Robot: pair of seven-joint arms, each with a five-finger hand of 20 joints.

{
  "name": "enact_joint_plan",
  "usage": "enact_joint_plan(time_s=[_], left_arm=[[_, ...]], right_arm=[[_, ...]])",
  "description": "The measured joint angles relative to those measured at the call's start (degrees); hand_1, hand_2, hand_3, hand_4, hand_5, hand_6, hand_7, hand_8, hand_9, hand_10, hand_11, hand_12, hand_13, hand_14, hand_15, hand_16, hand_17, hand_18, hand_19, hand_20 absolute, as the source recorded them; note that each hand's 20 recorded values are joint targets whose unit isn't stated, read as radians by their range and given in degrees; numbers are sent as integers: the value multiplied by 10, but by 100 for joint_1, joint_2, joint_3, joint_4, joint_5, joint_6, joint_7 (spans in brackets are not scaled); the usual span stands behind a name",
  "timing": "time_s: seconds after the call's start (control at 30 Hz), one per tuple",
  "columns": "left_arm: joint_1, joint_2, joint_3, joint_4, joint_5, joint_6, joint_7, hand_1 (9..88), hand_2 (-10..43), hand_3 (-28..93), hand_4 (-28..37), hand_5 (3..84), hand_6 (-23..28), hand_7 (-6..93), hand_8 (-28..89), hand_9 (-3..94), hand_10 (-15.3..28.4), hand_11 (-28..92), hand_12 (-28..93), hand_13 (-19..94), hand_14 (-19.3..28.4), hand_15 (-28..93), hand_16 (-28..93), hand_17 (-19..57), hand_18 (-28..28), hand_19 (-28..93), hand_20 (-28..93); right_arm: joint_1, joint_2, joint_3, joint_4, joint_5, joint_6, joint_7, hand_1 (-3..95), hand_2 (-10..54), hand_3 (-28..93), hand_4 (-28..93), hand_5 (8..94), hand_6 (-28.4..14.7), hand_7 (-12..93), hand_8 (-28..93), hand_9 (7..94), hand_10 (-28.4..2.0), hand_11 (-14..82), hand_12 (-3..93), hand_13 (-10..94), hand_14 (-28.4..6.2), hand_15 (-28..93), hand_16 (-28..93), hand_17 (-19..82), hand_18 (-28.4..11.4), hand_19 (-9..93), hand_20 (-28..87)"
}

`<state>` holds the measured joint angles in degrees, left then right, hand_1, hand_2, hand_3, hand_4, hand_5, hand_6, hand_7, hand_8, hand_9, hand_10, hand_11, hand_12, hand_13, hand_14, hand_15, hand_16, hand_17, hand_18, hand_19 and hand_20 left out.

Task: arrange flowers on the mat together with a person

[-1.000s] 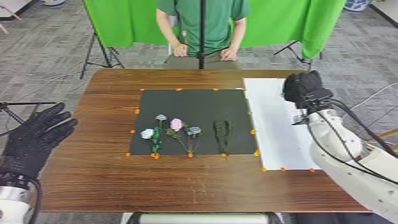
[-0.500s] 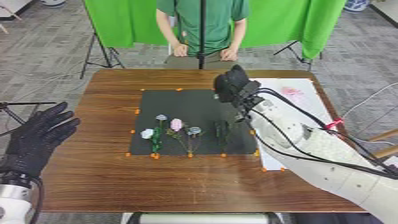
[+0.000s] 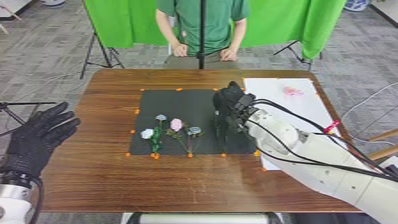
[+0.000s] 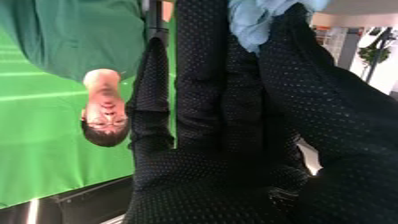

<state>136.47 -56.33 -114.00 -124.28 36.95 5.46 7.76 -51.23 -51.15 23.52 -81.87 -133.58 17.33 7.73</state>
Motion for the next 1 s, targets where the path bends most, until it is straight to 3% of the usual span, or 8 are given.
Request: enact_joint_plan(time_s=[0.17,0.33,0.83,1.0], left_arm=[[2,0,0,0,0,-1,-2,251,7,687,-233,387,48,166,-65,336,135,218,169,308,161,255,32,-49,223,390,116],[-2,0,0,0,0,-3,-10,252,7,686,-234,387,48,165,-66,336,135,218,169,308,161,255,32,-50,223,390,116],[29,-18,-9,-5,4,-1,-3,251,7,686,-234,388,49,164,-65,336,135,219,168,308,161,254,31,-50,223,390,116],[29,-20,-9,-5,4,-1,-3,251,7,686,-233,388,49,164,-65,336,136,219,168,308,161,255,32,-50,223,390,116]], right_arm=[[-18,-16,-31,87,-72,27,99,423,-95,759,-283,657,59,388,-81,733,-54,201,302,637,-30,421,254,203,-150,619,367],[-61,-36,27,128,-70,55,140,400,-95,762,-283,642,55,366,-74,697,-60,251,247,622,-32,435,223,198,-151,615,364],[-170,-43,245,-20,21,-98,81,291,-95,835,-283,621,54,313,-182,648,-70,264,216,580,-43,443,210,173,-160,604,363],[-252,6,396,-228,76,-244,63,224,-73,837,-283,580,32,296,-176,596,-89,251,220,536,-57,442,204,157,-167,591,359]])
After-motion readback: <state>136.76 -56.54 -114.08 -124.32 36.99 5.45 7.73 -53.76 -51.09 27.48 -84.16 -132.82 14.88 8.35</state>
